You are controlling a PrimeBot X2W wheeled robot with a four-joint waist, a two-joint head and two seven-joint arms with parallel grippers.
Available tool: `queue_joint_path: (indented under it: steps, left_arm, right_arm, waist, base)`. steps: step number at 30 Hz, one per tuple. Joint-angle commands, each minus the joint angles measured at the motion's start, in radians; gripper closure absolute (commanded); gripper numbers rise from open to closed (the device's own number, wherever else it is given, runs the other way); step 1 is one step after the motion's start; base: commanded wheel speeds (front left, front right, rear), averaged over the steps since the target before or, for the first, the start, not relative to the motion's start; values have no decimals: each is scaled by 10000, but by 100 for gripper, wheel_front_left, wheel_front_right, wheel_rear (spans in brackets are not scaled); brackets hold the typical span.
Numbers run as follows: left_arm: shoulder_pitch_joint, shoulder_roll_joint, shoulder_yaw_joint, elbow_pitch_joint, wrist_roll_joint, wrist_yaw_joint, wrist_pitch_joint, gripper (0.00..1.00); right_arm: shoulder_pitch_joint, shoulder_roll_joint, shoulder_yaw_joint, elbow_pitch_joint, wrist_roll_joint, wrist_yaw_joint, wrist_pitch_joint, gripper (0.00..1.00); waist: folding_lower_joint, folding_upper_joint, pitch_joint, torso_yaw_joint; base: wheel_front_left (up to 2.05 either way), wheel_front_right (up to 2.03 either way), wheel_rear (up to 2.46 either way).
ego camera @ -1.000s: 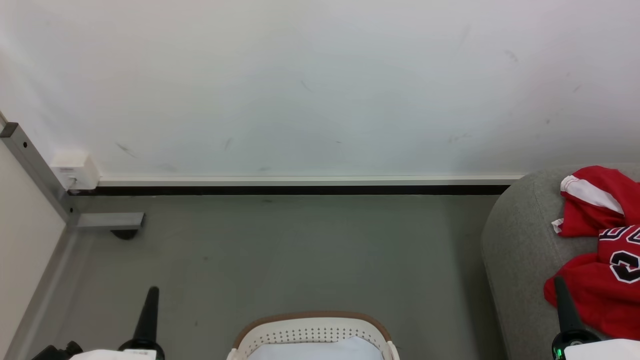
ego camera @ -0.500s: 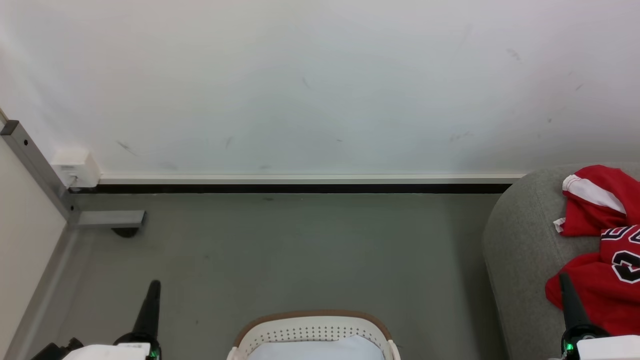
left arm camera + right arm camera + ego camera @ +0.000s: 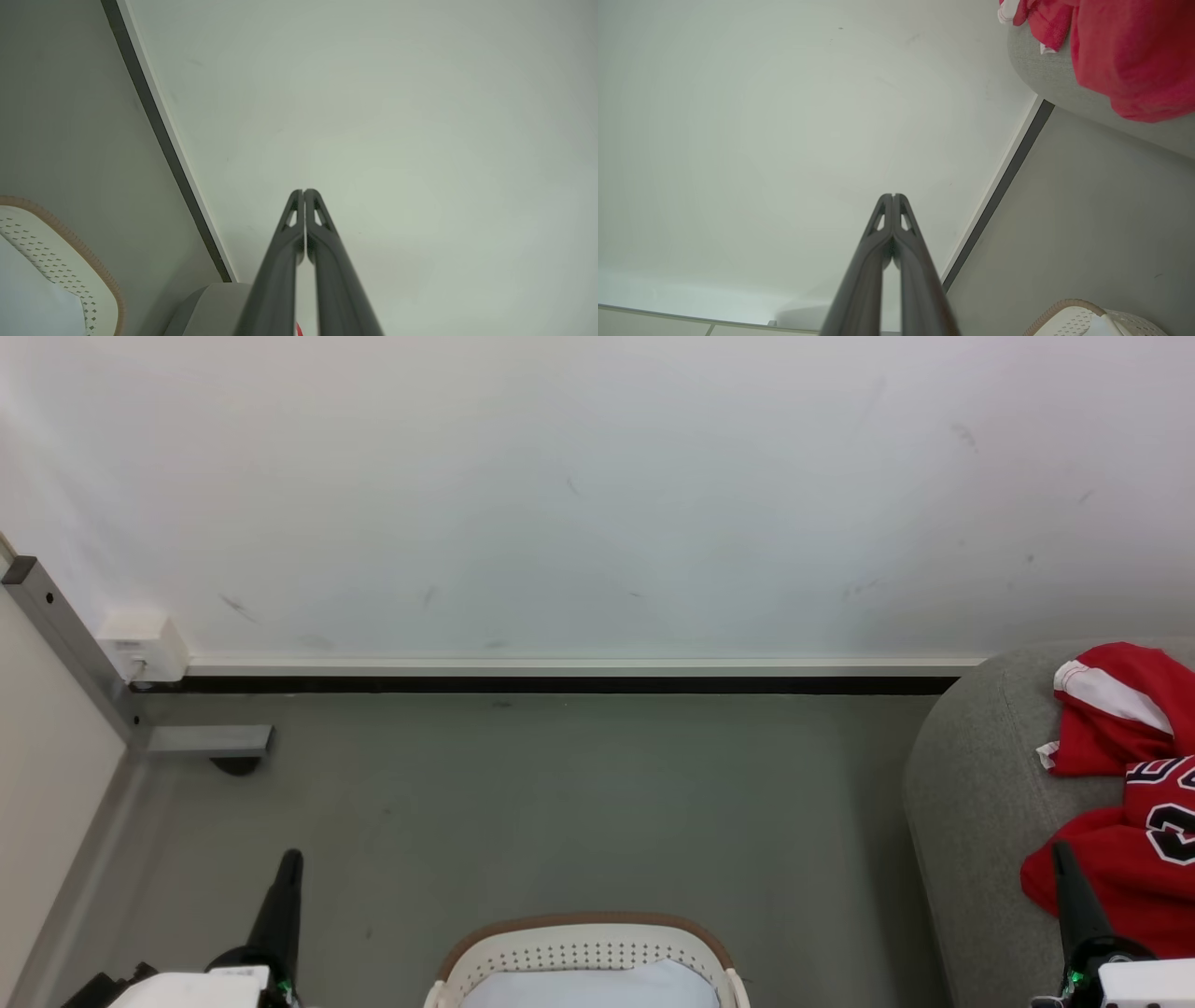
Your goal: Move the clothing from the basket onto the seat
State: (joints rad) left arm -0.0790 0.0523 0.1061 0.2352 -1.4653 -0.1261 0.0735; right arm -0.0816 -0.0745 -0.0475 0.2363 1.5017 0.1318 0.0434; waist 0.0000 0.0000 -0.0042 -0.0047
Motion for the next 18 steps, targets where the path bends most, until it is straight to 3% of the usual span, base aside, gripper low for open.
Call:
queue_joint_path:
  steps: [1,18]
  left_arm:
    - [-161,25,46,1,-203,-52,76,100]
    - [-331,-8,92,99,-1308,-69,391,100]
  right_arm:
    - [-172,-59,-78,8,179,-17,65,100]
    - [-256,-23,-324,68,1223,-20,407,100]
  waist:
    - [0,0,4,2]
    - [0,0,61,39]
  base:
    - [0,0,0]
    - [0,0,0]
